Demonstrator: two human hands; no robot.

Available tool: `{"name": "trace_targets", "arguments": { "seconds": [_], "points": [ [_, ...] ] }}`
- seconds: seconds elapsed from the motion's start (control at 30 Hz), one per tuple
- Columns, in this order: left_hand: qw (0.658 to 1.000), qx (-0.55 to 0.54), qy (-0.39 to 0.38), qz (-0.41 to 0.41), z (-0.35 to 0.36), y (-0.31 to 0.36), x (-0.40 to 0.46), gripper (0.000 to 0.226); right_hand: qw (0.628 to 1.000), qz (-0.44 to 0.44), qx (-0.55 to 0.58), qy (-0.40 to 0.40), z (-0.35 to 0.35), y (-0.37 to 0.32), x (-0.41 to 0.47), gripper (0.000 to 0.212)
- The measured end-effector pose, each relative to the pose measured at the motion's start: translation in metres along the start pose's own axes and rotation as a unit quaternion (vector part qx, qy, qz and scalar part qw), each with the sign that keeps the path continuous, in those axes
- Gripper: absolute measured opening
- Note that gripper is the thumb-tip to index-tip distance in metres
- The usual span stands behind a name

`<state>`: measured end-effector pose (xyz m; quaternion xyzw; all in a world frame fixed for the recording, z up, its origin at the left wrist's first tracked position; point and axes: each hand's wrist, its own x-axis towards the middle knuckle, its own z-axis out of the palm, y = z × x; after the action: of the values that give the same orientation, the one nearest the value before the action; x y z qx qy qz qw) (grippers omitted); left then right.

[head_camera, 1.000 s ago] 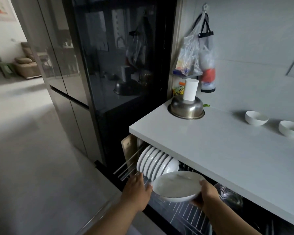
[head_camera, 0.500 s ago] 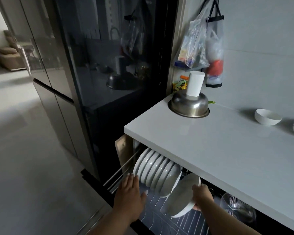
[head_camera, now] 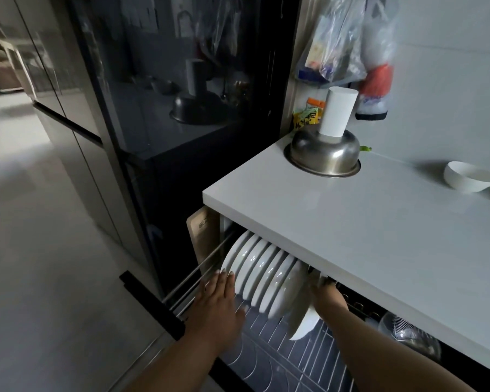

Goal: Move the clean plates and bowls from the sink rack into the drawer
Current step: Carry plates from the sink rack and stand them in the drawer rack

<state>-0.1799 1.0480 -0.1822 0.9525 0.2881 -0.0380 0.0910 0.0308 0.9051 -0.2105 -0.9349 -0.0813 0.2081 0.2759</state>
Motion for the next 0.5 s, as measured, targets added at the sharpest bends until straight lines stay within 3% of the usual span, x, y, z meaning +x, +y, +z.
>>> {"name": "trace_targets", "arguments": {
  "seconds": [0.27, 0.4, 0.5],
  "points": [
    [1.0, -0.026, -0.007, 0.008, 0.002, -0.003, 0.001, 0.075, 0.99, -0.012, -0.125, -0.067, 0.016, -0.014, 0.015, 0.059],
    [0.999, -0.03, -0.014, 0.005, 0.006, -0.005, 0.004, 0.076, 0.999, 0.004, -0.047, -0.026, 0.027, -0.01, 0.023, 0.044],
    [0.999, -0.031, -0.016, 0.004, 0.008, -0.007, 0.003, 0.076, 0.999, 0.009, -0.013, -0.04, 0.033, -0.009, 0.025, 0.044]
  ]
}}
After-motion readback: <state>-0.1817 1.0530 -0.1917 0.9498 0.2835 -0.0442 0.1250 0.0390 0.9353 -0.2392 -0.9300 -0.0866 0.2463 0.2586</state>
